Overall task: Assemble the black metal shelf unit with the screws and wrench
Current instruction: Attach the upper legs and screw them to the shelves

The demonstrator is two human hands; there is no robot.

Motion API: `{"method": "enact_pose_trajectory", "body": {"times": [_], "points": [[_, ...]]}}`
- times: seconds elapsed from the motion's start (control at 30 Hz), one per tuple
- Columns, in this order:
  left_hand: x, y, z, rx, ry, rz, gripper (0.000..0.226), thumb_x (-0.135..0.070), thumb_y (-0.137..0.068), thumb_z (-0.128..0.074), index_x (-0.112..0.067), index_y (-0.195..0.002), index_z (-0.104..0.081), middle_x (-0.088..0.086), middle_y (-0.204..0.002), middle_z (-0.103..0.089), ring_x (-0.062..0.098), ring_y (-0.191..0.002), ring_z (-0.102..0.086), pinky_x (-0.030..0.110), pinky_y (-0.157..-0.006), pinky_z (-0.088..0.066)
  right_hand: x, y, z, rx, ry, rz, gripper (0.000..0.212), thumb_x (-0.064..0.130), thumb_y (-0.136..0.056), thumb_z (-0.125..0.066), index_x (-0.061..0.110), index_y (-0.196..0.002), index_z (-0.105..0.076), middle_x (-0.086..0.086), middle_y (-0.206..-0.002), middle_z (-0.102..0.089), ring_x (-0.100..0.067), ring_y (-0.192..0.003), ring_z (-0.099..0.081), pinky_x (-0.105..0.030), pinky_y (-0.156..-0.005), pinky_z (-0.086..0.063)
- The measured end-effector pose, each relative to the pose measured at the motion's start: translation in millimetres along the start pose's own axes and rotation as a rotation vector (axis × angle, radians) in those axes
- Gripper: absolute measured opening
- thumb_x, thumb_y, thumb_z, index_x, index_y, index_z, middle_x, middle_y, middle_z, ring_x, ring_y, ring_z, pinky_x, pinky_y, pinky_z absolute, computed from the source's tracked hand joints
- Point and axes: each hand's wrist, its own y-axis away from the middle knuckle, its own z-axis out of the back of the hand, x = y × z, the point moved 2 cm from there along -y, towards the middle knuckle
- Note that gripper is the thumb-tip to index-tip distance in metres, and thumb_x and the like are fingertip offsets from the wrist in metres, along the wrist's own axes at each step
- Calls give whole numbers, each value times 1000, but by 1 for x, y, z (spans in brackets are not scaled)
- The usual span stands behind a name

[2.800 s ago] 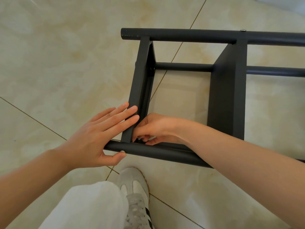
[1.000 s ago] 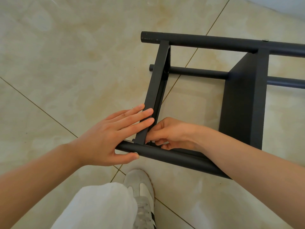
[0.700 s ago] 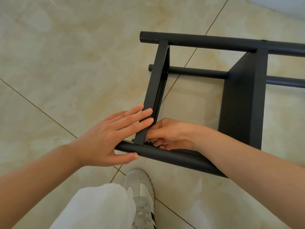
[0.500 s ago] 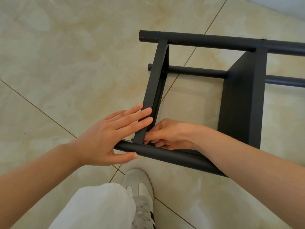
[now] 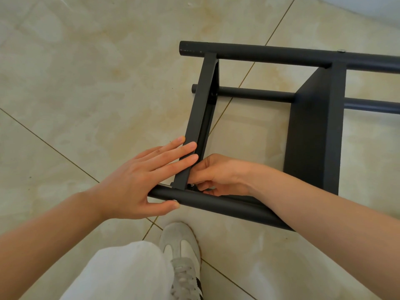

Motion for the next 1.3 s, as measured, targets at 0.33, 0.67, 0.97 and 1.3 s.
{"method": "enact_pose_trajectory", "body": {"times": [0.33, 0.67, 0.97, 1.3], "points": [[0, 0, 2, 0, 7, 0, 77, -51, -93, -58, -15, -156, -32, 1, -168, -21, 22, -156, -14, 27, -125, -15, -2, 3, 2, 25, -20, -3, 12, 16, -88, -71, 20, -80, -79, 4, -69, -62, -9, -60, -50, -24, -70, -46], [1, -1, 2, -9, 16, -3, 76, -51, -93, -58, -14, -155, -33, 3, -167, -23, 22, -156, -14, 27, -124, -16, 0, 1, -1, 43, -20, 9, 13, 14, -95, -63, 7, -99, -73, -16, -98, -64, -28, -92, -56, -39, -90, -49], [2, -1, 2, -12, 12, -10, 76, -52, -94, -57, -17, -156, -31, 1, -167, -22, 21, -156, -14, 27, -124, -16, 0, 2, -1, 51, 10, 30, 30, 19, -93, -66, 22, -64, -73, -1, -69, -60, -18, -74, -57, -29, -77, -49], [2, -1, 0, -22, 28, -10, 75, -51, -94, -57, -15, -156, -33, 2, -167, -23, 22, -156, -15, 28, -124, -18, 2, 1, -6, -16, 57, -11, 20, 16, -90, -66, 14, -70, -67, -5, -66, -50, -26, -83, -48, -34, -81, -45]]}}
